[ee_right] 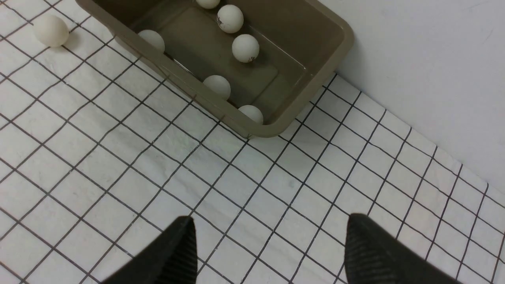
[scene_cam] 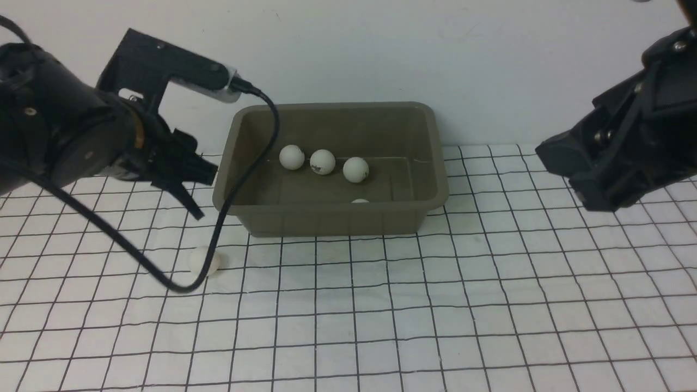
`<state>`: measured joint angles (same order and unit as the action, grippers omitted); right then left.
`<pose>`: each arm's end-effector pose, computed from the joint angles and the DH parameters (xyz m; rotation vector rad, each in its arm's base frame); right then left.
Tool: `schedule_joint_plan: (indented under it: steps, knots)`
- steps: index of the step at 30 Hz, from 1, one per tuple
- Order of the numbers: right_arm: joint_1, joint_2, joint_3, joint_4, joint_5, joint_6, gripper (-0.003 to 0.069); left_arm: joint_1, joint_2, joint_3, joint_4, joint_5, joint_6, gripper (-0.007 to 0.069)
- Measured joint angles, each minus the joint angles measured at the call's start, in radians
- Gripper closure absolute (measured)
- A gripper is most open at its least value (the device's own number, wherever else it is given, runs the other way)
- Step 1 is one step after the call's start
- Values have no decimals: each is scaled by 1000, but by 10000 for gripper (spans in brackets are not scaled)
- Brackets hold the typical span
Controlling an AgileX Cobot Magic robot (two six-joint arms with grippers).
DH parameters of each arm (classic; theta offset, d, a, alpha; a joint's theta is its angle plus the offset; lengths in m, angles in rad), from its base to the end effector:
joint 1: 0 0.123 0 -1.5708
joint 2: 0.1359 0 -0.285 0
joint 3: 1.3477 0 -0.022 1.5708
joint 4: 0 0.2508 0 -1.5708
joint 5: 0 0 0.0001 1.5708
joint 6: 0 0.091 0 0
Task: Put the table tennis balls into the box on the white checkered tablecloth.
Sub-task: 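Reach for and grasp a ping pong ball on the table beside the basket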
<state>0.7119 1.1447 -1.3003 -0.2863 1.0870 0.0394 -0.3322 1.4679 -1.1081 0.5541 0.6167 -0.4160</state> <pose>0.1786 0.1240 0.4128 -0.8212 2.2166 -0.0069 0.3080 -0.0769 0.2984 0.3046 2.3287 0.2316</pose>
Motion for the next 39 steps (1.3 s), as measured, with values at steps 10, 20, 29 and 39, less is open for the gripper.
schedule_joint_plan:
  steps: [10,20,29,39]
  knots:
    - [0,0,0,33,1,-18,200,8,-83,198,-529,93,491,250]
    - [0,0,0,83,1,-39,200,139,114,208,-533,-163,597,189]
    - [0,0,0,99,7,-56,200,150,315,208,-533,-353,628,186]
    - [0,0,0,113,9,-60,200,150,334,207,-533,-510,631,185]
